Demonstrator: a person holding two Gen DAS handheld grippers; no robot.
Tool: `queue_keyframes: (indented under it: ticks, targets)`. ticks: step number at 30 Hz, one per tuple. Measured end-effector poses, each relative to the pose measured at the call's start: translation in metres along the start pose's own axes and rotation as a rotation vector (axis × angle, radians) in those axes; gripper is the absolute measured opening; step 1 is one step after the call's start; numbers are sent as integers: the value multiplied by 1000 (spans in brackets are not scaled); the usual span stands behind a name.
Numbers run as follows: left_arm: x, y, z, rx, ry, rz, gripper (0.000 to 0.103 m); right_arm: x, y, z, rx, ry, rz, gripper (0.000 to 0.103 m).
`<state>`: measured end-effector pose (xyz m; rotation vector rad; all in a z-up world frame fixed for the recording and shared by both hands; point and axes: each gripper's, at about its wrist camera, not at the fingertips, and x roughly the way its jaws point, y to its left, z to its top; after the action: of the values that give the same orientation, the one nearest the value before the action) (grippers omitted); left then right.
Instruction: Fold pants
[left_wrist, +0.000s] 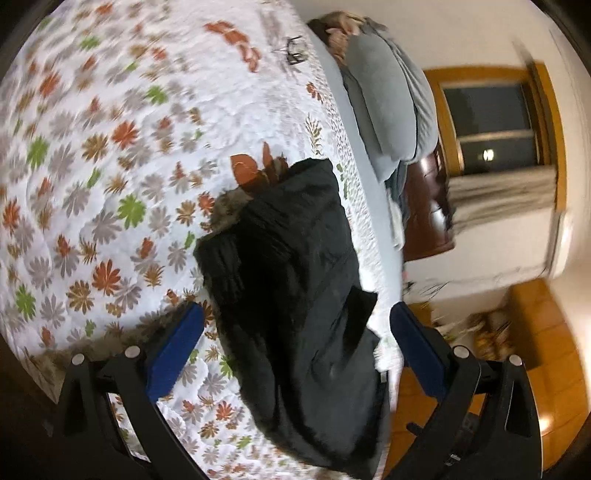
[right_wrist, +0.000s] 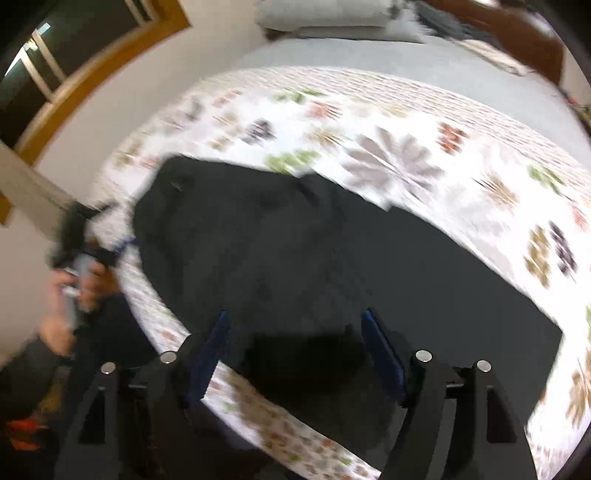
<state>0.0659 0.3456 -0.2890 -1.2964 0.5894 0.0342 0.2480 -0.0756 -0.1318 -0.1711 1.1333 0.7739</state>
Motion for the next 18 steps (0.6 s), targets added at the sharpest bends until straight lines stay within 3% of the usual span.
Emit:
queue_keyframes:
  ticks: [2, 7, 15, 18]
  targets:
    - [2, 3, 4, -45, 7, -29, 100, -4, 5, 28, 3, 15, 126, 77]
    - [8, 8, 5, -111, 4, -34, 100, 27, 39, 102, -70, 124, 284, 81]
    - [20, -11, -2, -55, -27, 43, 100, 124, 118, 184, -270, 372, 364, 82]
    - [21, -13, -2, -57, -38, 51, 98, 160, 143, 212, -323, 419, 381, 85]
